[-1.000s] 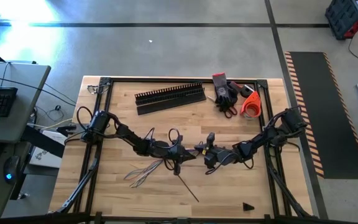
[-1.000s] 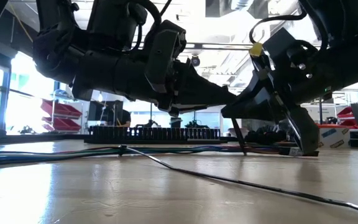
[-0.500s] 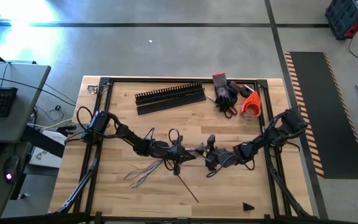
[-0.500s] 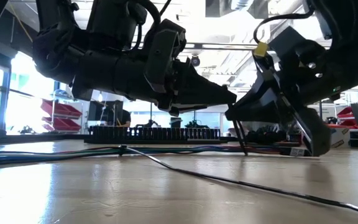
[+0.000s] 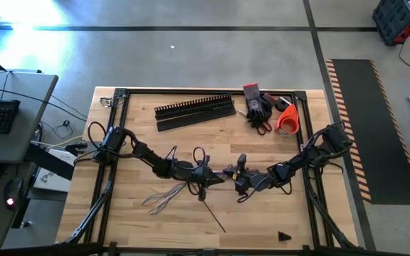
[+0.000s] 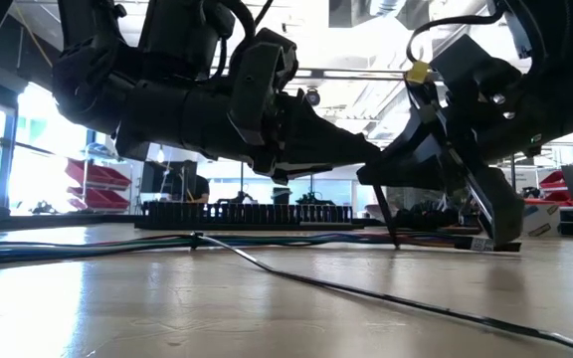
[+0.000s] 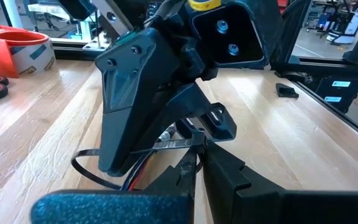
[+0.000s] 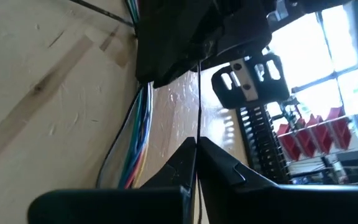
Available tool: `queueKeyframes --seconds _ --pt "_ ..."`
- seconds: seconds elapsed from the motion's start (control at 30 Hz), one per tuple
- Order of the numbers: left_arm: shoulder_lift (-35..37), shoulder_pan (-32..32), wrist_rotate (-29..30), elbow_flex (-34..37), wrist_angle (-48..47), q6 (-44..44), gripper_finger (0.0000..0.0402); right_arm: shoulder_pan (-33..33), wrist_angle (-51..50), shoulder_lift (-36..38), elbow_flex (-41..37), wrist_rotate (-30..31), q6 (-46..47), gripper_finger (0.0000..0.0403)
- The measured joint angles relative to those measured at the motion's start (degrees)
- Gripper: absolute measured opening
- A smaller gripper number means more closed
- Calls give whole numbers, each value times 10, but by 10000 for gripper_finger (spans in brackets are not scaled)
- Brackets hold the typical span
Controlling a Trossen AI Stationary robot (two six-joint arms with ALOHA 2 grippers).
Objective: Ziptie cables
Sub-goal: Wrap the black zip tie around the colored cable bundle
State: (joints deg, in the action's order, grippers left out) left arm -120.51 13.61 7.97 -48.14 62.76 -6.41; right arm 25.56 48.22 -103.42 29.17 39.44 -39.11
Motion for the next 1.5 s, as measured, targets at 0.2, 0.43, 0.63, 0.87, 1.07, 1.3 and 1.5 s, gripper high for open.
queueKeyframes --seconds 0.2,0.43,0.63,0.87,1.07,1.3,1.5 --pt "0 -3 -21 0 0 -21 0 0 29 0 0 0 -60 0" --pt "0 -28 -52 0 -1 -77 0 0 35 0 0 -39 -110 0" --pt "-4 -54 -107 0 2 -113 0 7 29 -1 21 -25 -150 0" --pt "-10 -54 -122 0 5 -114 0 11 6 -1 27 -26 -147 0" --pt "-10 -51 -111 0 1 -115 0 -3 -23 -1 26 -19 -78 22" --pt "-10 -50 -118 0 0 -115 0 -14 -47 0 26 28 -59 114" --pt "-10 -50 -120 0 1 -115 0 -23 -76 0 26 76 -56 137"
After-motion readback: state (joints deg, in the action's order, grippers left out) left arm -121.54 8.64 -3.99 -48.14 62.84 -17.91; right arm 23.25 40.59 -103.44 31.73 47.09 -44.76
